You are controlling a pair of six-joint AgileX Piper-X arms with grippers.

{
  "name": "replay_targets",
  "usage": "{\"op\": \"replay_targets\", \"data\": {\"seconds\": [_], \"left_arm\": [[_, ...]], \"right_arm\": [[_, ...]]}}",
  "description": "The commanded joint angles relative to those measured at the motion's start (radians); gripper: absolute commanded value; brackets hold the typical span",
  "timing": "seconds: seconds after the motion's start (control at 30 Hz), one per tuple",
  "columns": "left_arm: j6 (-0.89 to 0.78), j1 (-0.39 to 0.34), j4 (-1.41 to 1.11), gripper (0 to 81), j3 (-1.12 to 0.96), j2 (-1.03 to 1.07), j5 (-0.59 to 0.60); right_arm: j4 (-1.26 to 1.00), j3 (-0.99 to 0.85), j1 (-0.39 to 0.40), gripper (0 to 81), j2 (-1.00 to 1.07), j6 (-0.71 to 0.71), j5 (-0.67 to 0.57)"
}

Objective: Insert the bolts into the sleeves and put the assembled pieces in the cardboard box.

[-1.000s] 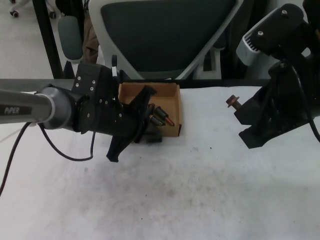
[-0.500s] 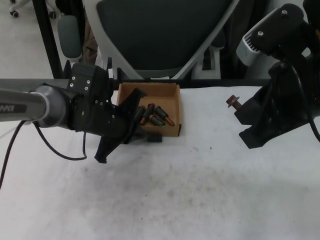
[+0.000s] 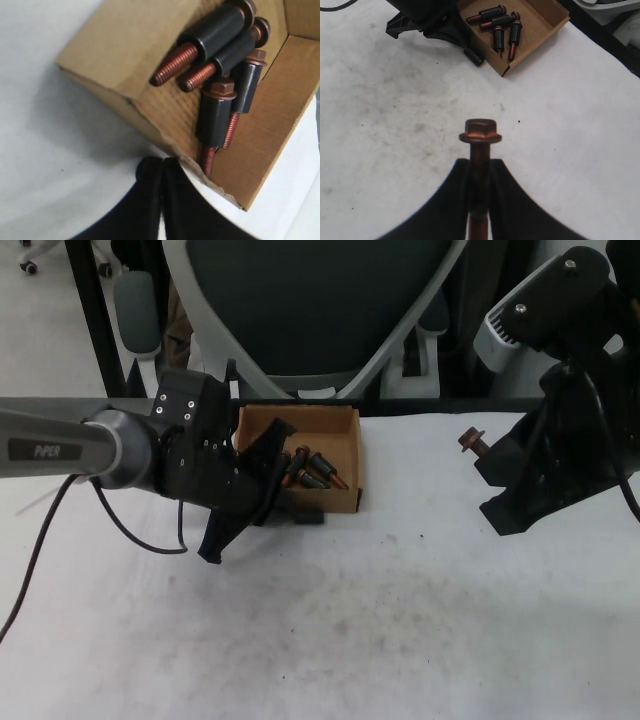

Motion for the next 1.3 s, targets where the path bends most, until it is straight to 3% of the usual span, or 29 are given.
{"op": "replay_targets", "data": {"seconds": [0.0,0.73,1.27], "left_arm": [[-0.004,0.008,-0.045,0.8,-0.016,0.003,-0.032],[-0.004,0.012,-0.184,0.8,-0.019,0.018,0.066],[0.004,0.01,-0.068,0.8,-0.019,0.021,0.057]], "right_arm": [[-0.005,-0.002,-0.001,0.3,-0.015,-0.002,0.001],[0.011,-0.002,-0.001,0.3,-0.015,-0.002,0.0],[0.034,-0.002,-0.001,0.3,-0.015,-0.002,0.0]]}}
